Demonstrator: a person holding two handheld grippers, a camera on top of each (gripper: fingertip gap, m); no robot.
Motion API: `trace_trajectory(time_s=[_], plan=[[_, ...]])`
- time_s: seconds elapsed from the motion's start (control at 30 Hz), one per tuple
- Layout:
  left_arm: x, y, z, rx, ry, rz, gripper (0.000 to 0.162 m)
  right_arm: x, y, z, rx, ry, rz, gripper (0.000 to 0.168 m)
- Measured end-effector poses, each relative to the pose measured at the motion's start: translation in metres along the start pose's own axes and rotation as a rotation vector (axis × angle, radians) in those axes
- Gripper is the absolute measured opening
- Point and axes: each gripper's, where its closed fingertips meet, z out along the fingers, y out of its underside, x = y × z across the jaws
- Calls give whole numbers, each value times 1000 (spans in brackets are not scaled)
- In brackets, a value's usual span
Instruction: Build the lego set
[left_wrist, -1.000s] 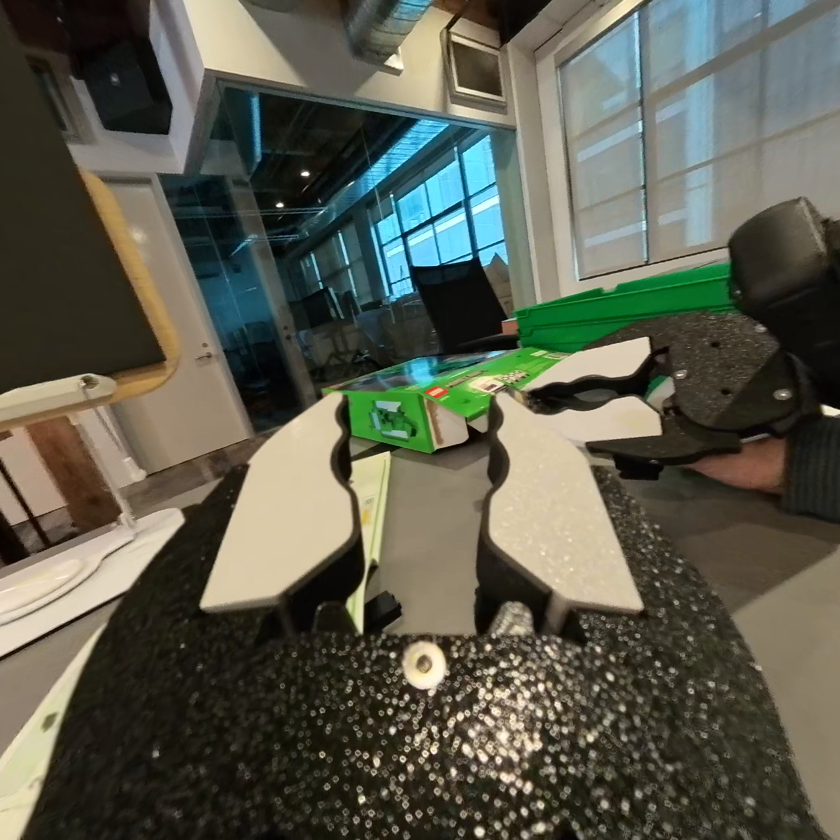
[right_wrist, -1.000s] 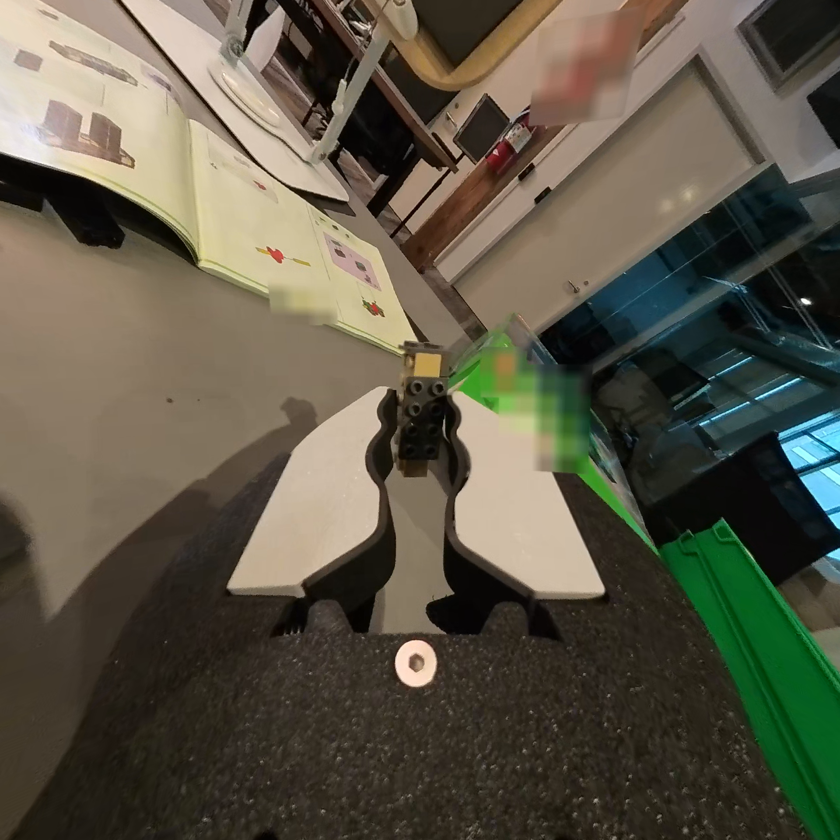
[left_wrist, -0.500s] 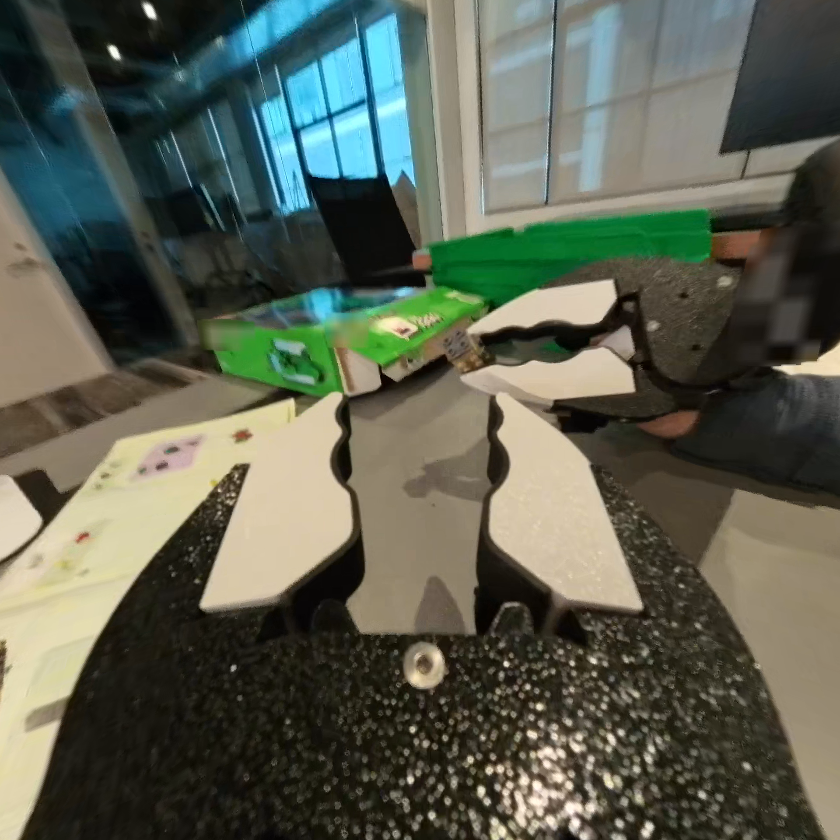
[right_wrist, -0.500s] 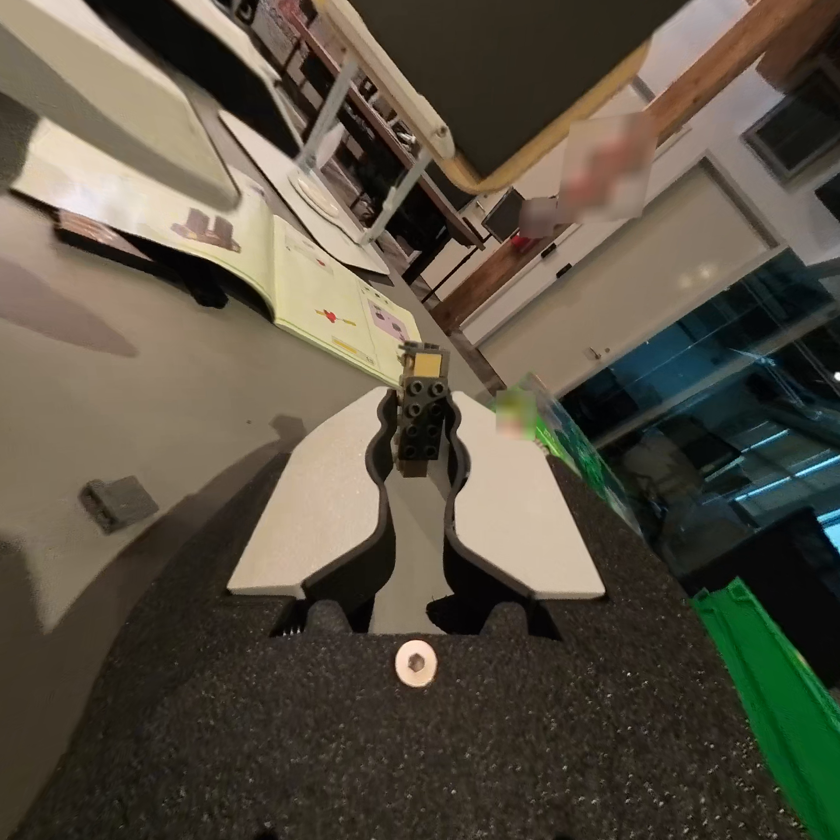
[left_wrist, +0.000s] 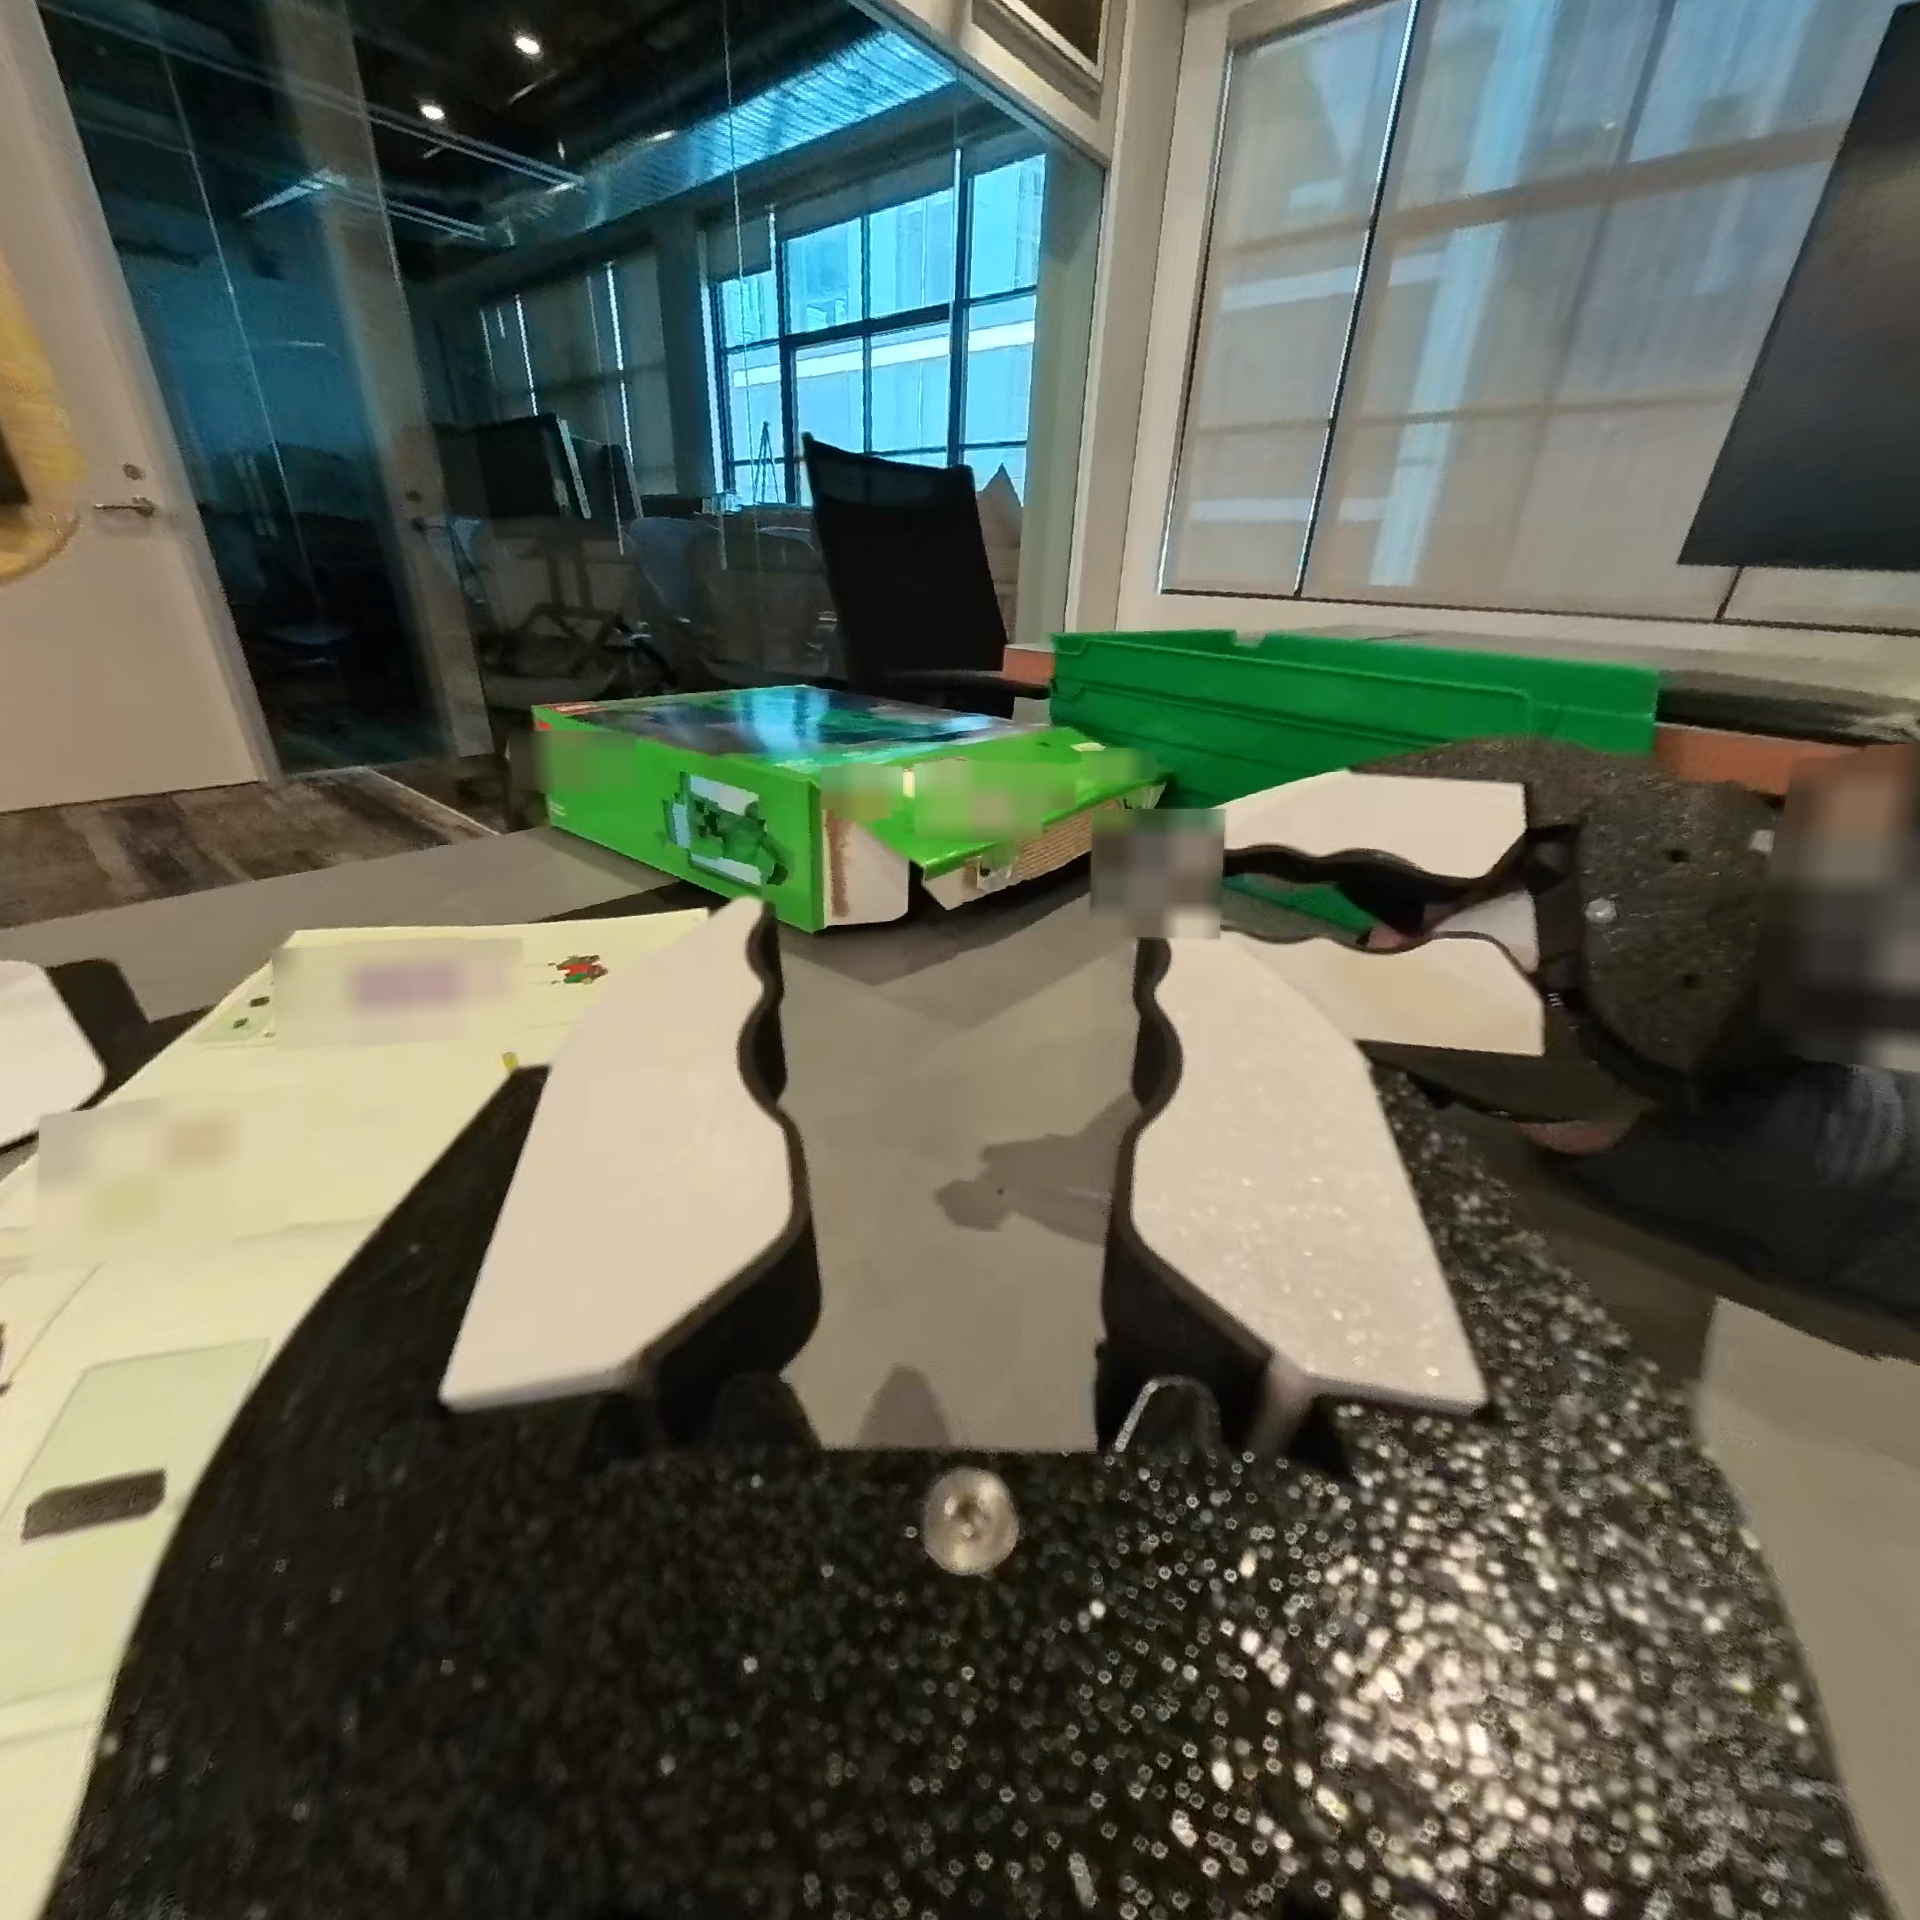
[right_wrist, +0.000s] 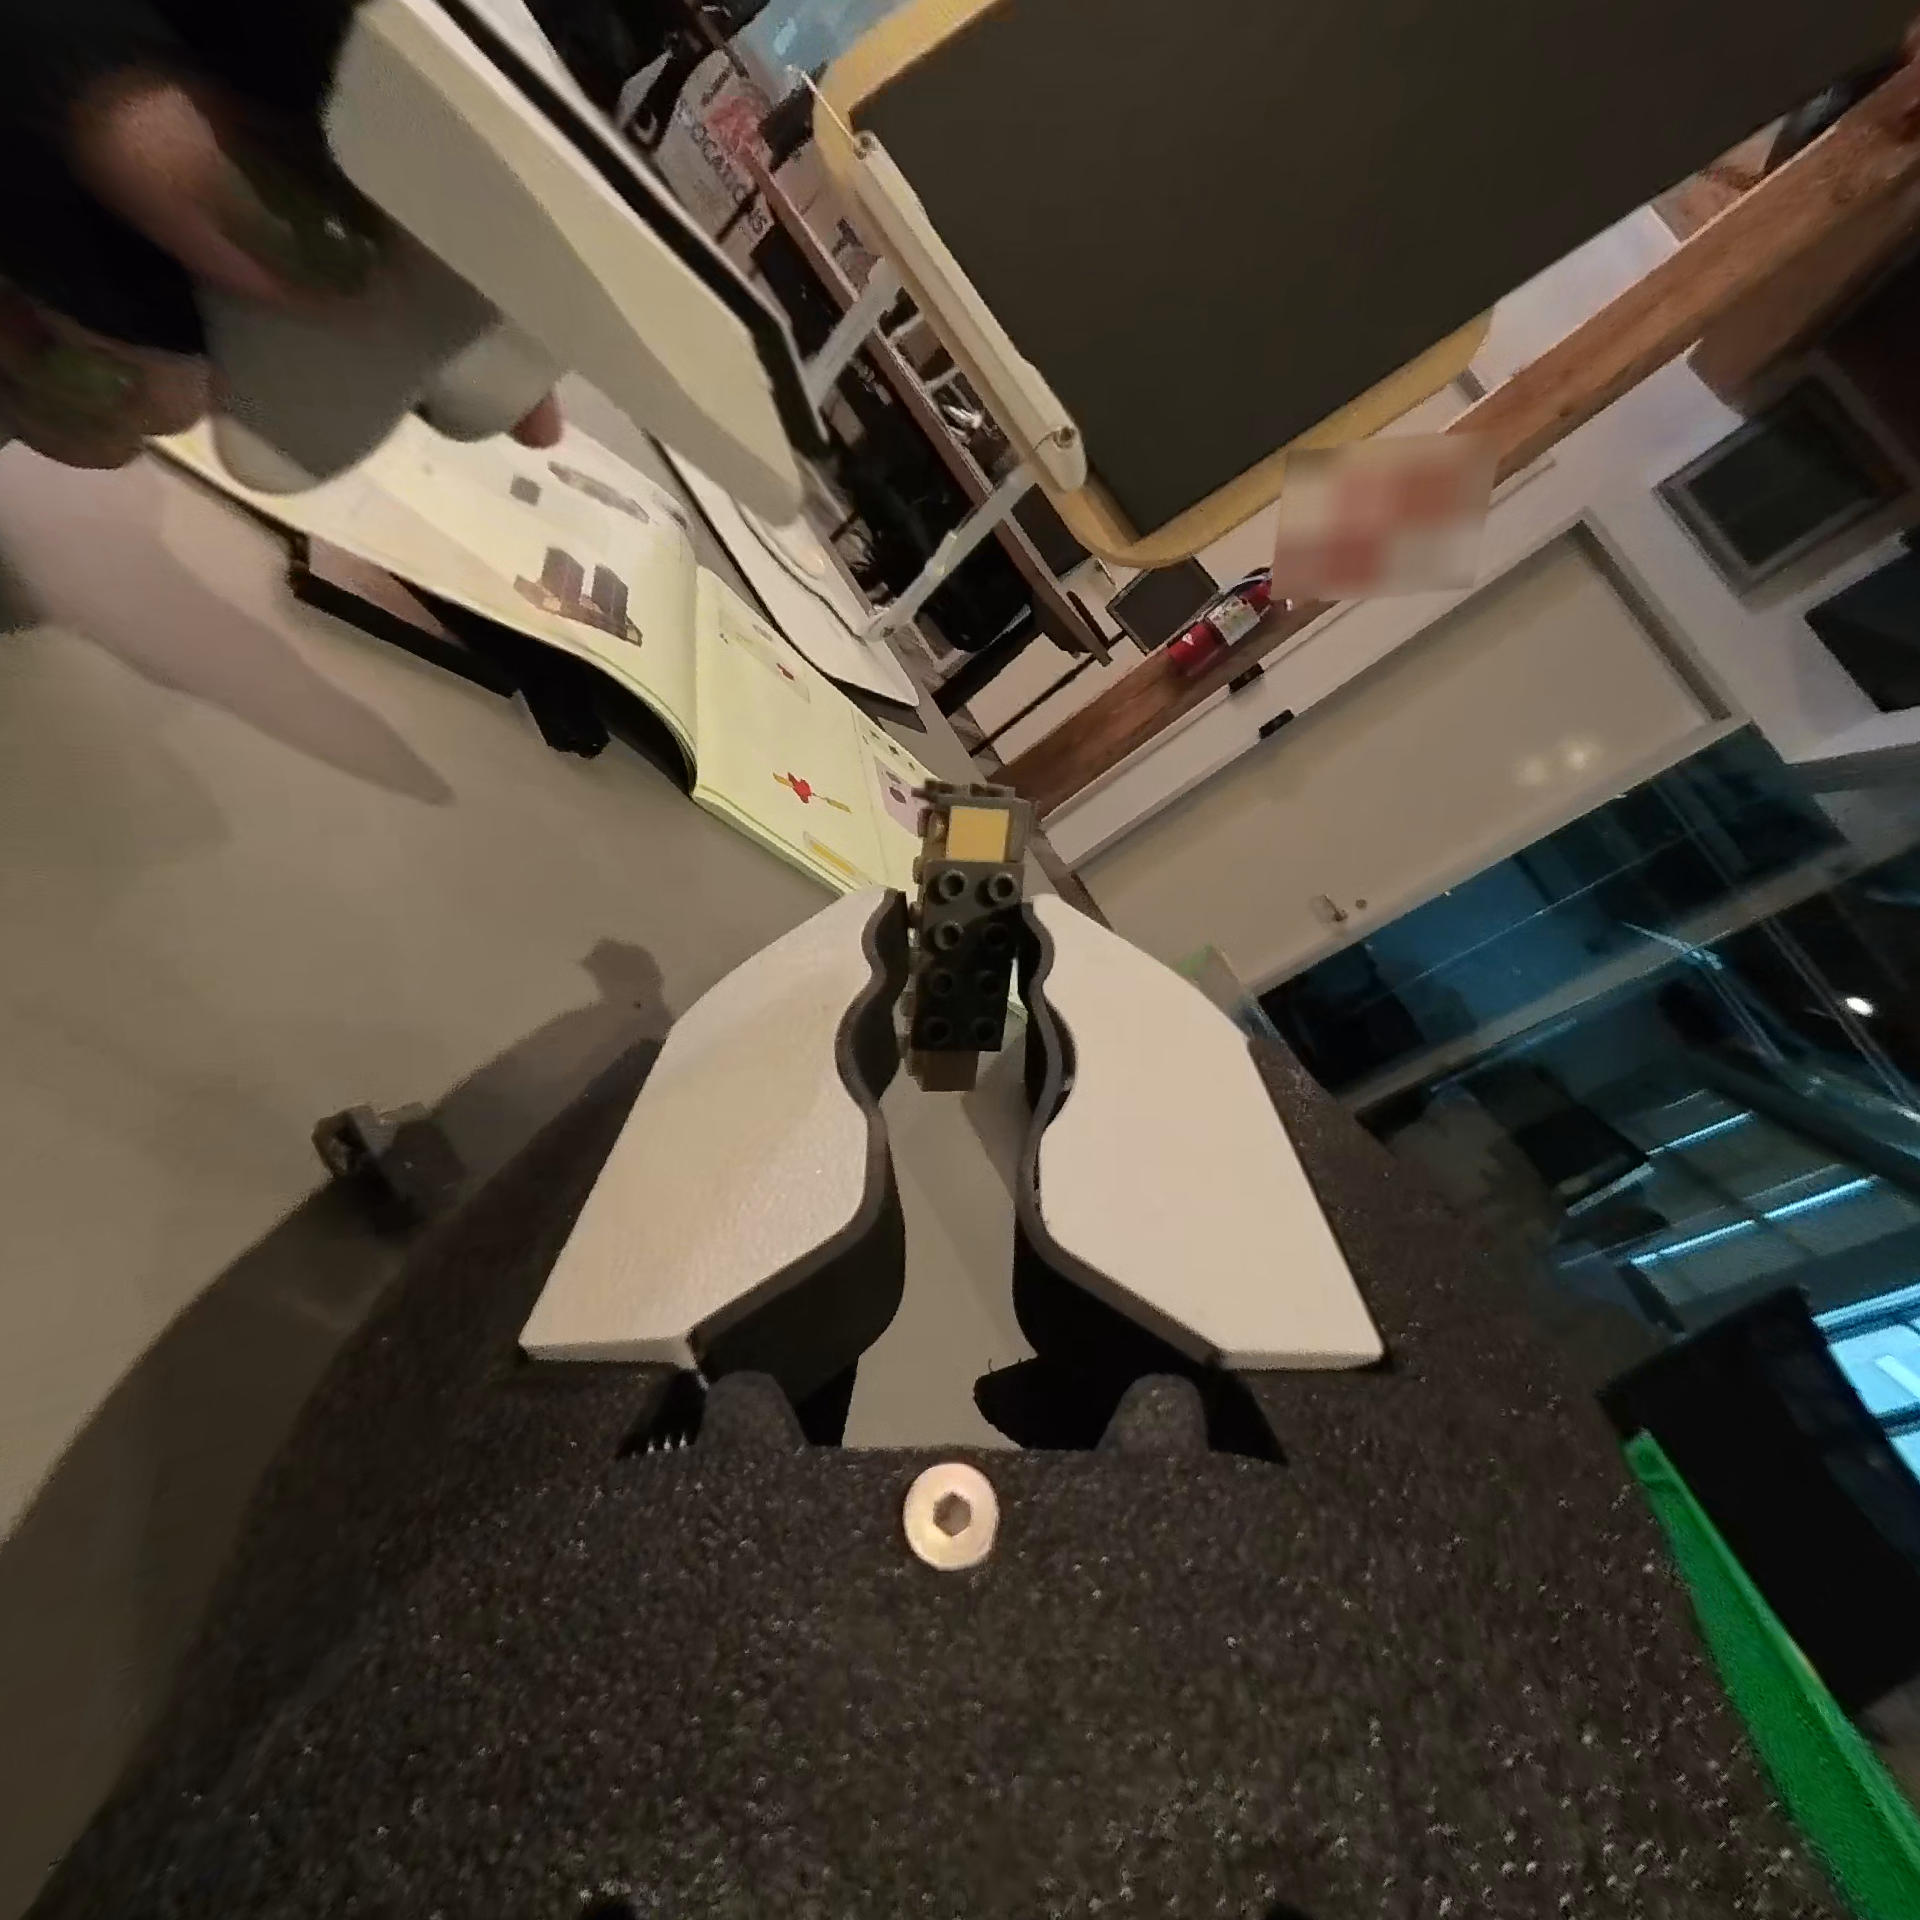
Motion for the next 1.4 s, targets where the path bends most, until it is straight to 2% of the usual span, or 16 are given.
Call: trace_trajectory(time_s=[0.23, 0.5, 0.6, 0.8, 0.93, 1.03, 1.4], plan=[[3, -3, -14, 13, -2, 68, 59, 1, -2, 3, 28, -3, 69, 19], [23, 10, -12, -78, 94, 149, 56, -16, -8, 6, 24, -38, -74, 19], [27, 9, -12, -76, 140, 74, 54, -20, -18, 3, 80, -50, -122, 19], [29, 12, -12, -124, 284, -166, 46, -19, -15, 4, 80, -74, -86, 19], [27, 13, -14, -145, 324, -292, 53, -26, -21, 3, 76, -56, -234, 19], [29, 16, -16, -172, 343, -312, 56, -32, -31, 3, 105, -11, -369, 19], [43, 24, -15, -232, 341, -143, 25, -50, -46, 1, 159, -34, -479, 19]])
